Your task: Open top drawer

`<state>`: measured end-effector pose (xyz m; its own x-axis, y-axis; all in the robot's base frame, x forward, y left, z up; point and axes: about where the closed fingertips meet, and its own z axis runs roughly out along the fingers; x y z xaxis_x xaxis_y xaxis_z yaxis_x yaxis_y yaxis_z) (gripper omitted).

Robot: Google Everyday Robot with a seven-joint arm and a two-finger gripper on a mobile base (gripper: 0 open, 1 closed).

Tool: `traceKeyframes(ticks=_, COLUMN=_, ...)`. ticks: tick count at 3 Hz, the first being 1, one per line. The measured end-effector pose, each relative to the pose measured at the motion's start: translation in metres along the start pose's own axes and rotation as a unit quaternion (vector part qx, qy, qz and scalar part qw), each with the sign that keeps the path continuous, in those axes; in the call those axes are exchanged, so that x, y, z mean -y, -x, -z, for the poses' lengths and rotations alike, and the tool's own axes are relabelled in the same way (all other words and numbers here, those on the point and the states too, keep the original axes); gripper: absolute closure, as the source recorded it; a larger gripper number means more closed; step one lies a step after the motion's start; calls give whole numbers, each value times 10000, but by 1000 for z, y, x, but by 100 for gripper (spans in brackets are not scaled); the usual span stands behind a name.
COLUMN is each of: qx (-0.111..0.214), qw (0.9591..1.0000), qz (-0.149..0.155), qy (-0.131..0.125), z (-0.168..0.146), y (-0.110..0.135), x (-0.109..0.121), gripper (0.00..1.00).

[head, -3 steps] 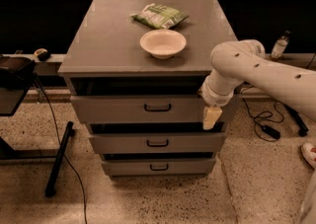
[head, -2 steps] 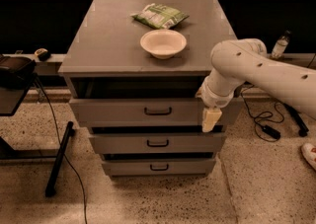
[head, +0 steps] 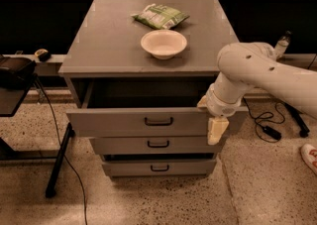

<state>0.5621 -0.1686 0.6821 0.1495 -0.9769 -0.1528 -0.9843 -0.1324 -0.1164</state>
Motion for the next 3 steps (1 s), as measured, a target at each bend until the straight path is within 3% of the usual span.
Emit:
traceKeyframes(ticks=2, qx=81, qw=9979, qz=11, qy=640, z=19, y=2, x=-60, gripper=19)
traceKeyframes(ticks=3, qx=75, qw=9952, qz=3, qy=976, z=30, y=4, x=-91, gripper=29)
